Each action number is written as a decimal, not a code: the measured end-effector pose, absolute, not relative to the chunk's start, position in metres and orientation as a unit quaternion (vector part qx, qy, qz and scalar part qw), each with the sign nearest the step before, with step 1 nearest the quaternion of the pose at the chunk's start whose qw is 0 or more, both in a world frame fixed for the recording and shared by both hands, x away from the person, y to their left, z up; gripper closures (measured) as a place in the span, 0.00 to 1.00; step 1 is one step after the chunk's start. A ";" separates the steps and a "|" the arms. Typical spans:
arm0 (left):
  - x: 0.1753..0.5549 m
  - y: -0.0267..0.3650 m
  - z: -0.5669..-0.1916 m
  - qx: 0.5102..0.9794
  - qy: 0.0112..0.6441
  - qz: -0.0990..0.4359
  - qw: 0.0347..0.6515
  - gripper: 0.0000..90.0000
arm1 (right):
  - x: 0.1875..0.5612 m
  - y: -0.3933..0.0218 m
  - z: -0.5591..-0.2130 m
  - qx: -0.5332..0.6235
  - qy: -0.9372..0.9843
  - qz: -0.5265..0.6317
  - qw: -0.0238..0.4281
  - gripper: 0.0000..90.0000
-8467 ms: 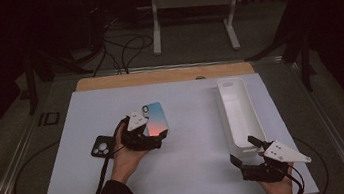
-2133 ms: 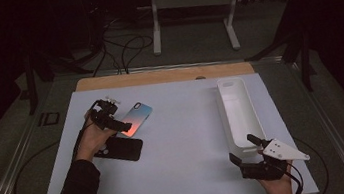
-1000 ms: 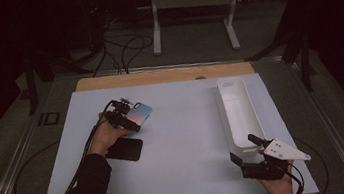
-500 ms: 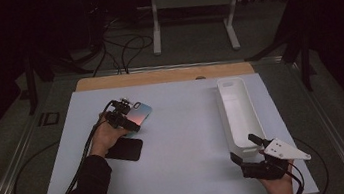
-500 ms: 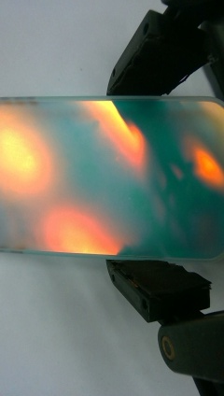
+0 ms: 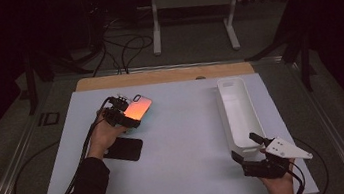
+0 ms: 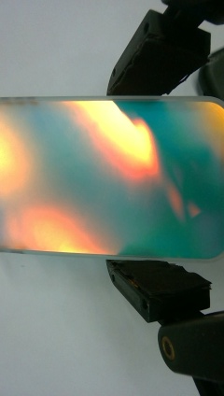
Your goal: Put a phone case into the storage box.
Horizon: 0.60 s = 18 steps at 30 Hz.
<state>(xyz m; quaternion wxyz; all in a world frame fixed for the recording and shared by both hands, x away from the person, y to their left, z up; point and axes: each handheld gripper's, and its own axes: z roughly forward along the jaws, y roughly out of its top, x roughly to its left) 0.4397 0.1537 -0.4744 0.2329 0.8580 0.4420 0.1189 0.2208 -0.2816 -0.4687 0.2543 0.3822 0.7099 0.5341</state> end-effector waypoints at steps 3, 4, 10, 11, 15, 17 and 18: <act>0.436 0.152 -0.470 0.858 0.436 0.128 0.238 0.19 | 0.221 -0.283 -0.468 0.385 0.708 0.535 0.251 0.11; 0.435 0.151 -0.469 0.858 0.434 0.131 0.239 0.19 | 0.222 -0.283 -0.468 0.385 0.709 0.535 0.251 0.11; 0.428 0.149 -0.461 0.858 0.424 0.147 0.249 0.19 | 0.226 -0.283 -0.467 0.386 0.713 0.533 0.244 0.11; 0.427 0.148 -0.460 0.859 0.421 0.150 0.251 0.19 | 0.226 -0.283 -0.466 0.386 0.713 0.533 0.242 0.11; 0.420 0.145 -0.454 0.857 0.413 0.162 0.262 0.19 | 0.230 -0.283 -0.464 0.385 0.716 0.532 0.236 0.11; 0.417 0.144 -0.450 0.857 0.408 0.167 0.267 0.19 | 0.231 -0.283 -0.462 0.384 0.718 0.533 0.231 0.11; 0.415 0.143 -0.448 0.856 0.406 0.170 0.270 0.19 | 0.232 -0.283 -0.461 0.384 0.720 0.531 0.229 0.11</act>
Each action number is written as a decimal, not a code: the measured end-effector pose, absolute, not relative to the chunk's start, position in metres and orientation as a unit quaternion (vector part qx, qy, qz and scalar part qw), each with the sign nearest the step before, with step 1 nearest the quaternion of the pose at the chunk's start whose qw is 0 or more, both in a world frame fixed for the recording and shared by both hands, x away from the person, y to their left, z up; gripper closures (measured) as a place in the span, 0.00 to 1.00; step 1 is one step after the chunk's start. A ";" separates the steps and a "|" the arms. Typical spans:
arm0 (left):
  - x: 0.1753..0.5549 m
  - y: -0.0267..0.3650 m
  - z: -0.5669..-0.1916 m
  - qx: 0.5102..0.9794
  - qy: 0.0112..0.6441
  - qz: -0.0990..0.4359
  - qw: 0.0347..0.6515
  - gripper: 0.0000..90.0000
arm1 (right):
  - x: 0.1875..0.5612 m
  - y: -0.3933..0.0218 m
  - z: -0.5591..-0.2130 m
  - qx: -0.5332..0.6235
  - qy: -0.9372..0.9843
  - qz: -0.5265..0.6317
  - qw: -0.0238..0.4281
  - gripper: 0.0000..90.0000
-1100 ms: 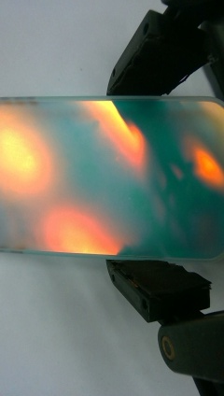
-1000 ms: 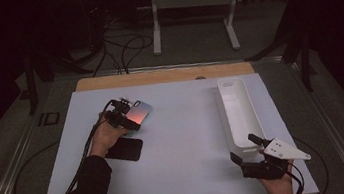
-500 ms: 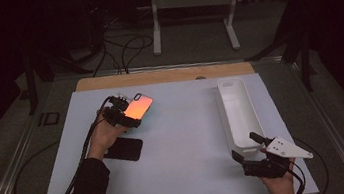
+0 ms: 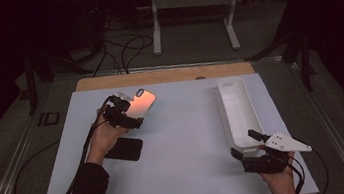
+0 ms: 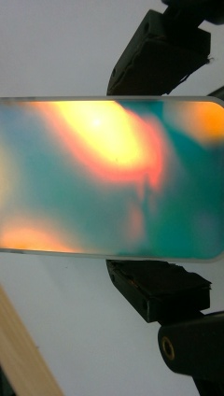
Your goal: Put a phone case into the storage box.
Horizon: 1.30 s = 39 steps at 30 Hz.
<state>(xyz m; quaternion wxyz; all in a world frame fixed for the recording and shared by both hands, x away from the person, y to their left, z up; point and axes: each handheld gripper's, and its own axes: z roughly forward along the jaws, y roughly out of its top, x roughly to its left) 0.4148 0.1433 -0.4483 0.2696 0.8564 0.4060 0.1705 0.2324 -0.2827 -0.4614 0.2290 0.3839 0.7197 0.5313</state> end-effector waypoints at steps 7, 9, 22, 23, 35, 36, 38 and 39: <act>0.401 0.137 -0.437 0.857 0.382 0.193 0.287 0.19 | 0.241 -0.280 -0.458 0.376 0.728 0.534 0.209 0.11; 0.396 0.134 -0.433 0.858 0.372 0.198 0.295 0.19 | 0.243 -0.279 -0.458 0.374 0.730 0.533 0.205 0.11; 0.369 0.116 -0.416 0.865 0.309 0.221 0.329 0.19 | 0.254 -0.275 -0.448 0.361 0.732 0.546 0.190 0.10; 0.367 0.114 -0.415 0.865 0.305 0.222 0.330 0.19 | 0.255 -0.274 -0.447 0.360 0.733 0.546 0.190 0.10; 0.344 0.090 -0.398 0.870 0.251 0.234 0.354 0.19 | 0.266 -0.267 -0.432 0.351 0.738 0.548 0.178 0.10; 0.342 0.088 -0.397 0.870 0.246 0.236 0.356 0.19 | 0.267 -0.267 -0.431 0.350 0.738 0.549 0.177 0.10; 0.338 0.083 -0.395 0.873 0.236 0.237 0.356 0.19 | 0.268 -0.266 -0.430 0.350 0.739 0.550 0.174 0.10; 0.336 0.080 -0.394 0.873 0.232 0.238 0.357 0.19 | 0.269 -0.265 -0.429 0.350 0.738 0.550 0.172 0.10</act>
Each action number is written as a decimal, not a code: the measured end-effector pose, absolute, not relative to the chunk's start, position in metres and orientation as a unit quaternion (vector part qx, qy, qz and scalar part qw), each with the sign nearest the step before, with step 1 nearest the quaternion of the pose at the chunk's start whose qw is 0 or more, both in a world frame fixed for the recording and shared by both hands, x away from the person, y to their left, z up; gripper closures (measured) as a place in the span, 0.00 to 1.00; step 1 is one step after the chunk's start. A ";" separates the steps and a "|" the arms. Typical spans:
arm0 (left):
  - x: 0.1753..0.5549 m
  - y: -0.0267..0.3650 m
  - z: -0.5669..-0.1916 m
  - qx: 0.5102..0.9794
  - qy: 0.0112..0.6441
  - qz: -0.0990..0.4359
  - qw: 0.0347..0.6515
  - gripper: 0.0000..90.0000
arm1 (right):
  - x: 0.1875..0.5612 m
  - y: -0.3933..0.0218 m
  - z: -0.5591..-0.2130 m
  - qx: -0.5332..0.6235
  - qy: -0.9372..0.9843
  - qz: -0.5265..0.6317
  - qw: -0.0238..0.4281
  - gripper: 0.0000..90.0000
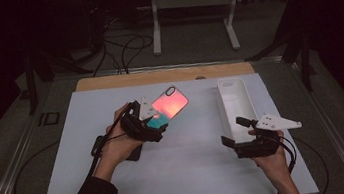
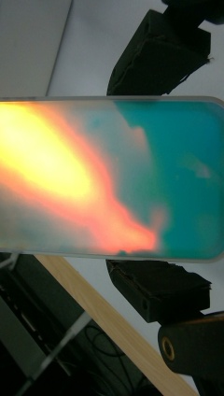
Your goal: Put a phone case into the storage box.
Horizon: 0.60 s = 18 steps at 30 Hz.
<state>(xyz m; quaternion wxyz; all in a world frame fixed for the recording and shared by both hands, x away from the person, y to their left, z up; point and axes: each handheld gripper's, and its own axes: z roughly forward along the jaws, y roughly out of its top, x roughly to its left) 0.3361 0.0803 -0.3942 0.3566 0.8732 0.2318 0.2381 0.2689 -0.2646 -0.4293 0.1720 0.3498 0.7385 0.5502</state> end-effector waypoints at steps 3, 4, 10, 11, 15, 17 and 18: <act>0.331 0.073 -0.392 0.875 0.218 0.241 0.360 0.19 | 0.271 -0.261 -0.428 0.346 0.740 0.550 0.171 0.10; 0.329 0.071 -0.391 0.875 0.214 0.242 0.362 0.19 | 0.272 -0.260 -0.427 0.346 0.742 0.549 0.171 0.10; 0.320 0.058 -0.388 0.876 0.192 0.245 0.369 0.19 | 0.275 -0.253 -0.423 0.339 0.746 0.548 0.165 0.10; 0.318 0.056 -0.387 0.876 0.188 0.246 0.370 0.19 | 0.276 -0.252 -0.422 0.337 0.746 0.550 0.165 0.10; 0.312 0.048 -0.387 0.878 0.173 0.246 0.372 0.19 | 0.279 -0.246 -0.421 0.337 0.747 0.550 0.161 0.10; 0.309 0.044 -0.387 0.878 0.167 0.249 0.373 0.19 | 0.280 -0.244 -0.419 0.336 0.748 0.550 0.160 0.10; 0.308 0.042 -0.386 0.878 0.163 0.249 0.374 0.19 | 0.281 -0.243 -0.419 0.336 0.747 0.551 0.159 0.10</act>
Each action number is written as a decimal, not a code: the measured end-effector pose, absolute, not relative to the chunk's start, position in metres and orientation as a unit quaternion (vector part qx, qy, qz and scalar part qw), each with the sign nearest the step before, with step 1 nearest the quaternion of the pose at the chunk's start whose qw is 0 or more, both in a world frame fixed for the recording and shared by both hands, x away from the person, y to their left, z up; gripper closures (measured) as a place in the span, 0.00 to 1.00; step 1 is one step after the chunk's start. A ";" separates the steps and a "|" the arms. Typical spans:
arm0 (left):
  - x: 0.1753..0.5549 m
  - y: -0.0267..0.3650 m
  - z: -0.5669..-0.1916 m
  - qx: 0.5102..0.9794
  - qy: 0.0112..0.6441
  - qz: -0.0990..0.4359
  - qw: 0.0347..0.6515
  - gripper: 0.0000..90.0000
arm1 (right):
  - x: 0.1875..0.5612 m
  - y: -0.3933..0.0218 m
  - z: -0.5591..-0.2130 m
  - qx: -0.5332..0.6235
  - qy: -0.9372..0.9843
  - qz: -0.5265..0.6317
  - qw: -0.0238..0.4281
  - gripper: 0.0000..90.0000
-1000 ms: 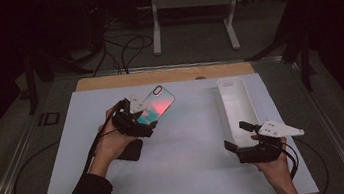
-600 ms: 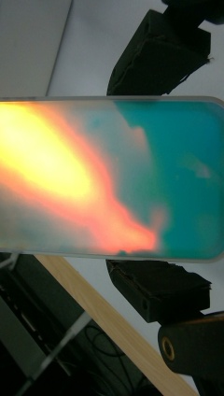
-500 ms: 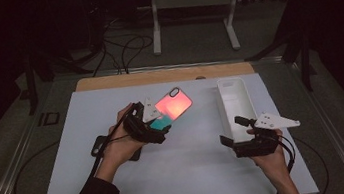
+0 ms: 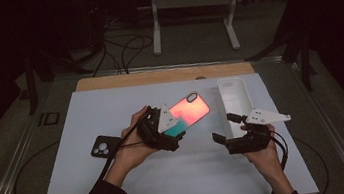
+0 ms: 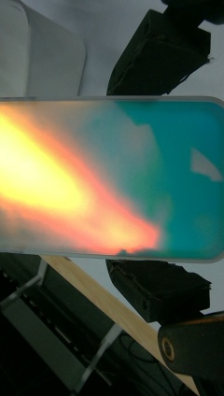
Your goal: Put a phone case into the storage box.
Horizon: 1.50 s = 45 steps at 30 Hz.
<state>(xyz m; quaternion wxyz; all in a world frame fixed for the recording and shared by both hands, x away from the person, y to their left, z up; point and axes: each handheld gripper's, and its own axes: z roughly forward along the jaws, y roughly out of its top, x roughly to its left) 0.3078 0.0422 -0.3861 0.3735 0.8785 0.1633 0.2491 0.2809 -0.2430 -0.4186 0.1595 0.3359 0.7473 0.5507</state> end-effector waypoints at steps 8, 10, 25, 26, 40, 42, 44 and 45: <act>0.297 0.031 -0.383 0.877 0.139 0.249 0.386 0.19 | 0.287 -0.234 -0.411 0.334 0.745 0.559 0.144 0.10; 0.294 0.028 -0.383 0.877 0.134 0.249 0.388 0.19 | 0.289 -0.231 -0.410 0.332 0.745 0.562 0.139 0.10; 0.285 0.015 -0.392 0.878 0.117 0.248 0.393 0.19 | 0.292 -0.208 -0.402 0.357 0.743 0.560 0.090 0.36; 0.285 0.015 -0.393 0.878 0.119 0.246 0.394 0.19 | 0.292 -0.207 -0.401 0.364 0.742 0.555 0.092 0.41; 0.286 0.011 -0.401 0.880 0.129 0.265 0.373 0.18 | 0.291 -0.202 -0.398 0.366 0.736 0.569 0.020 0.96; 0.287 0.011 -0.402 0.883 0.129 0.260 0.369 0.18 | 0.290 -0.199 -0.397 0.365 0.740 0.565 0.027 0.97; 0.287 0.011 -0.403 0.883 0.130 0.258 0.370 0.16 | 0.289 -0.198 -0.397 0.366 0.744 0.557 0.040 0.97; 0.287 0.012 -0.402 0.884 0.131 0.255 0.369 0.15 | 0.289 -0.198 -0.397 0.366 0.744 0.557 0.040 0.97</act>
